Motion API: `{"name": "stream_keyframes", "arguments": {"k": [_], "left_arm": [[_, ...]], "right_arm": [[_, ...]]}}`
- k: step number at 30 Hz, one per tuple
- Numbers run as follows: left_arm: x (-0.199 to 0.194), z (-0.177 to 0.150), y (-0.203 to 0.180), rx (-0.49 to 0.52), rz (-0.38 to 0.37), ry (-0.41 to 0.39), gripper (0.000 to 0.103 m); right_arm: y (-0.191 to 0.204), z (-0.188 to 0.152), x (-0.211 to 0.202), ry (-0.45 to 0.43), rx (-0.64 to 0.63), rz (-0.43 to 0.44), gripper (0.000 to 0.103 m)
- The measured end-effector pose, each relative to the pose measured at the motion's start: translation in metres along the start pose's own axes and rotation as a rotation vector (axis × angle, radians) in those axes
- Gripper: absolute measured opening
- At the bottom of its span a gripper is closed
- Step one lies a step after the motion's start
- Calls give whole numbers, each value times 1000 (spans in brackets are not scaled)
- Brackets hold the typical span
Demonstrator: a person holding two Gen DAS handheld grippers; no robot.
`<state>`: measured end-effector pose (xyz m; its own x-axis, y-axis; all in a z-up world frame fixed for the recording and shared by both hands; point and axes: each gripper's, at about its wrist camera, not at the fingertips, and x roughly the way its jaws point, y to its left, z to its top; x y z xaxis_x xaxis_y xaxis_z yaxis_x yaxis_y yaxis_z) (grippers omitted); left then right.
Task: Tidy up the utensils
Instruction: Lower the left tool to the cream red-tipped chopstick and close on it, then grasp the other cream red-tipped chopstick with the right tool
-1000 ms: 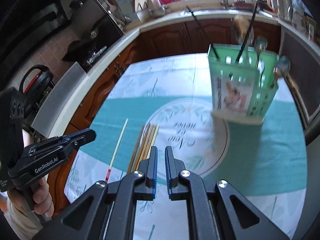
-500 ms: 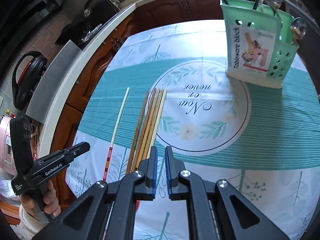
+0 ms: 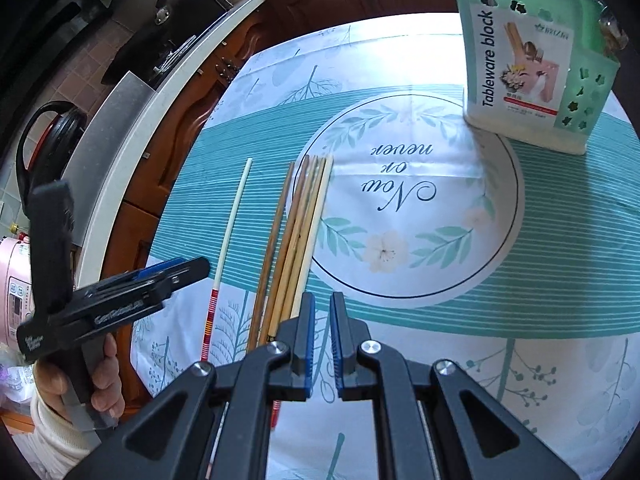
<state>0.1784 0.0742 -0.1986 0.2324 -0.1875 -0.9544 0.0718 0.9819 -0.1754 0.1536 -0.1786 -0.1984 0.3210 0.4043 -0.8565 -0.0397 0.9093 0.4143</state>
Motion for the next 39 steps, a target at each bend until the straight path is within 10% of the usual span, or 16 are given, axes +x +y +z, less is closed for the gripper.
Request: {"name": "stream_keyframes", "arguments": {"k": [11, 14, 27, 39], "left_arm": [[37, 21, -27, 126, 128, 190, 22], [44, 28, -32, 140, 150, 228, 4], [46, 4, -14, -17, 9, 223, 3], [45, -10, -5, -28, -21, 221, 3]], "right_arm": [[-6, 4, 10, 26, 5, 41, 8], [-3, 9, 11, 45, 2, 44, 8], [2, 45, 53, 247, 88, 21, 8], [35, 49, 74, 289, 0, -174, 8]]}}
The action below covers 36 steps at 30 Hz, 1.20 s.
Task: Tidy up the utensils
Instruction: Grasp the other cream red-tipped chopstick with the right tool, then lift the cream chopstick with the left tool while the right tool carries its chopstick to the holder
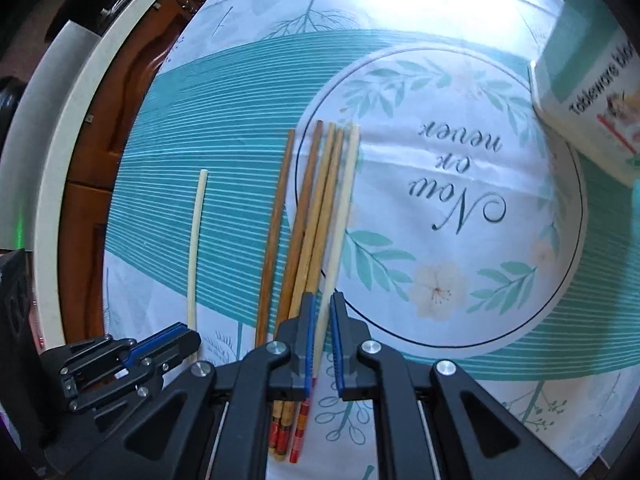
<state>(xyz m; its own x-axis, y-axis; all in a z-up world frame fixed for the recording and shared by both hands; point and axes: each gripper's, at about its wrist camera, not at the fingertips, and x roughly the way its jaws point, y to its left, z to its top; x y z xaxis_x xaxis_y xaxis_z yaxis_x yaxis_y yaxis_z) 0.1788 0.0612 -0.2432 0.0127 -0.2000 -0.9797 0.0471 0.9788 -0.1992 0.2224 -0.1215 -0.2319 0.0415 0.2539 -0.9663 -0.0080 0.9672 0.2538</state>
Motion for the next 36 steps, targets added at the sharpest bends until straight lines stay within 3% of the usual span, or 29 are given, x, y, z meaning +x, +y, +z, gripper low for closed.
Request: {"name": "stream_keyframes", "arguments": {"k": [3, 12, 17, 20, 21, 22, 27, 33, 36], "left_arm": [[3, 2, -4, 14, 11, 7, 3], [3, -1, -22, 98, 104, 32, 4], [8, 6, -33, 99, 112, 60, 6], [7, 11, -36, 84, 77, 72, 25], [8, 11, -36, 83, 101, 72, 48], [8, 12, -35, 75, 133, 66, 60], [9, 12, -35, 65, 170, 48, 59], [1, 8, -34, 74, 182, 30, 35], [-3, 6, -32, 86, 184, 31, 32]], "right_arm": [[4, 5, 3, 18, -4, -54, 8], [-7, 4, 1, 26, -23, -77, 5], [-12, 4, -2, 31, -36, -83, 6], [-5, 3, 0, 31, -47, -94, 7], [-5, 3, 0, 31, -48, -101, 7], [0, 5, 1, 30, -48, -106, 7], [15, 2, 4, 7, -73, -153, 7], [31, -9, 5, -10, -115, -187, 7], [27, -11, 4, 4, -101, -168, 5]]}}
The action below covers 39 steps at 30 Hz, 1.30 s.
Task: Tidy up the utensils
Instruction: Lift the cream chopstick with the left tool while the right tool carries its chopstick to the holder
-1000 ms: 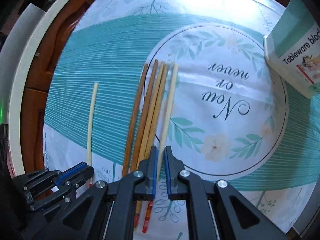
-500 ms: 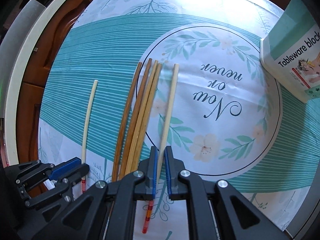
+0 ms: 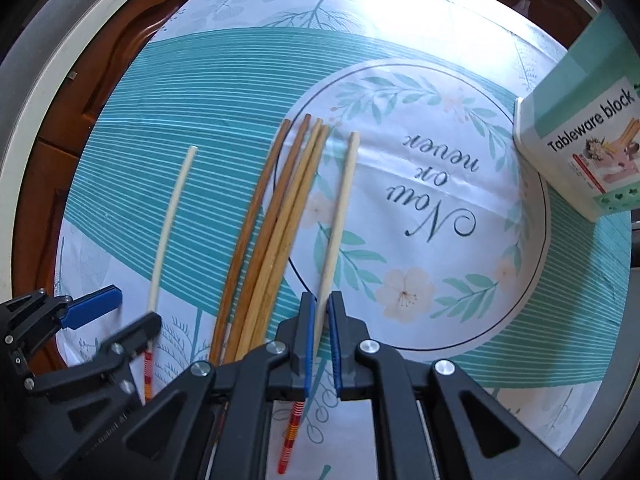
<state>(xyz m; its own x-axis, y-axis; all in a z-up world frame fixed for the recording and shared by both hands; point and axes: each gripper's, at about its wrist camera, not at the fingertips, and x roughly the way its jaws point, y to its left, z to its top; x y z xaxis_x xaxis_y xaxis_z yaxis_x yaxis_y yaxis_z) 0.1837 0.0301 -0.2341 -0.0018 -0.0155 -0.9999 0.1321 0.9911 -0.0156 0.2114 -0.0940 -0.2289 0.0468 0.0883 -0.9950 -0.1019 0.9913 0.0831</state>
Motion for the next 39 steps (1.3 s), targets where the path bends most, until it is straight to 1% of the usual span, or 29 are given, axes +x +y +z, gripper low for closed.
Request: {"name": "stream_keyframes", "arguments": {"k": [5, 8, 9, 10, 11, 13, 15, 17, 19, 21, 22, 23, 25, 27, 29, 32, 33, 36, 39], "left_arm": [[-2, 7, -7, 18, 0, 14, 29], [6, 17, -8, 25, -5, 31, 28], [6, 20, -9, 30, -8, 35, 23], [7, 24, -7, 31, -20, 33, 6], [7, 26, -6, 26, -47, 40, 3], [8, 30, -6, 13, -76, 44, 3], [8, 30, -4, 1, -116, 37, 3], [5, 29, -3, -4, -128, 18, 3], [-1, 29, -1, -18, -147, -10, 3], [-15, 29, 0, -23, -154, -70, 3], [-22, 28, 0, -21, -160, -99, 3], [-30, 28, -2, -18, -164, -129, 3], [-52, 24, -5, -12, -175, -209, 3], [-73, 22, -10, 1, -177, -297, 3], [-96, 18, -18, 14, -175, -369, 3], [-124, 20, -32, 36, -182, -454, 3], [-138, 23, -40, 51, -186, -495, 3], [-176, 37, -66, 85, -204, -591, 3], [-209, 55, -91, 107, -227, -685, 3]], "right_arm": [[-13, -4, -3, 32, 16, 50, 5], [-25, -6, -3, 65, 41, 117, 5], [-30, -7, -2, 73, 52, 140, 5], [-36, -9, -2, 82, 71, 171, 5], [-41, -11, -3, 83, 89, 199, 5], [-53, -17, -5, 72, 111, 230, 5], [-62, -25, -12, 36, 126, 274, 5], [-70, -31, -18, 7, 135, 289, 5], [-75, -36, -34, -52, 133, 324, 5], [-81, -42, -46, -100, 134, 346, 5], [-83, -47, -56, -141, 127, 358, 5], [-89, -53, -59, -165, 123, 355, 5], [-96, -60, -82, -275, 99, 348, 5], [-104, -65, -98, -368, 91, 333, 5], [-107, -71, -114, -439, 92, 322, 5], [-117, -78, -142, -585, 96, 277, 5], [-118, -74, -146, -616, 99, 271, 5], [-137, -74, -181, -772, 125, 216, 5], [-156, -67, -213, -917, 176, 175, 5]]}}
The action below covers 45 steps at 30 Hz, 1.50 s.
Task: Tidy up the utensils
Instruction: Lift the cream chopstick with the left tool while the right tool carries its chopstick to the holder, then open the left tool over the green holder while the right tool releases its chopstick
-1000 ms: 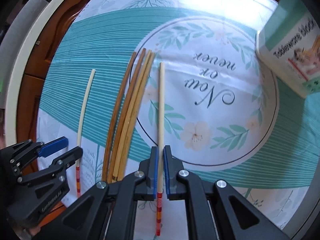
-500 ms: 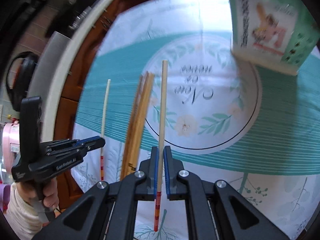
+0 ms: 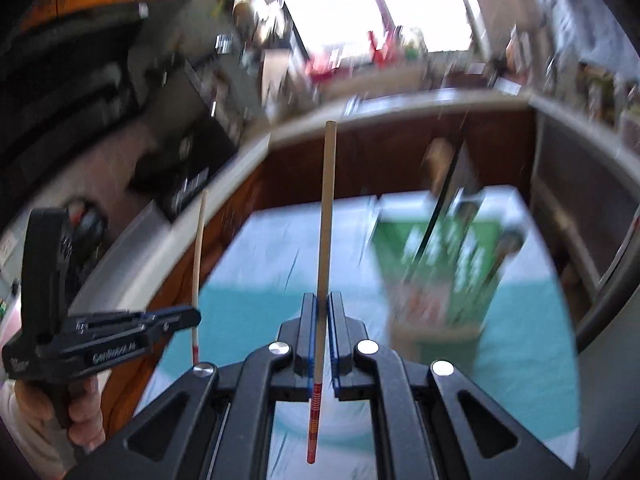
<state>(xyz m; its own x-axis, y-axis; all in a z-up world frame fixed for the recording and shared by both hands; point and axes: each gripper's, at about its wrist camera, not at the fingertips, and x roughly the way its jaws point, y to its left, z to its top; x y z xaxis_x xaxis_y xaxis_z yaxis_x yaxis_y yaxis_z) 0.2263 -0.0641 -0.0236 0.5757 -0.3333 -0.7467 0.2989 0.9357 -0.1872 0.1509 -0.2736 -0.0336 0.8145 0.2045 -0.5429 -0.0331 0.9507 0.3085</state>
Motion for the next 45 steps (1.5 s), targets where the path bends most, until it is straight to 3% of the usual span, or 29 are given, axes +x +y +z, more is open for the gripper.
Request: {"name": "stream_keyframes", "arguments": {"k": [3, 9, 18, 23, 30, 37, 45], "left_arm": [[-7, 41, -29, 23, -22, -105, 3], [-6, 98, -79, 21, -82, -258, 3], [59, 129, -107, -25, -128, -314, 3], [100, 121, -103, -31, -134, -337, 3], [123, 90, -101, 22, -135, -388, 6], [129, 49, -96, 41, -114, -296, 29], [96, 5, -63, -37, -102, -210, 34]], "right_arm": [[-16, 30, -10, -128, 27, -37, 5], [-34, 66, -3, -288, 24, -92, 5], [-40, 64, 31, -360, -93, -158, 5], [-43, 55, 49, -365, -127, -152, 5], [-35, 32, 61, -352, -223, -126, 5], [-28, 2, 64, -239, -291, -134, 10], [-19, -19, 46, -160, -229, -114, 10]]}}
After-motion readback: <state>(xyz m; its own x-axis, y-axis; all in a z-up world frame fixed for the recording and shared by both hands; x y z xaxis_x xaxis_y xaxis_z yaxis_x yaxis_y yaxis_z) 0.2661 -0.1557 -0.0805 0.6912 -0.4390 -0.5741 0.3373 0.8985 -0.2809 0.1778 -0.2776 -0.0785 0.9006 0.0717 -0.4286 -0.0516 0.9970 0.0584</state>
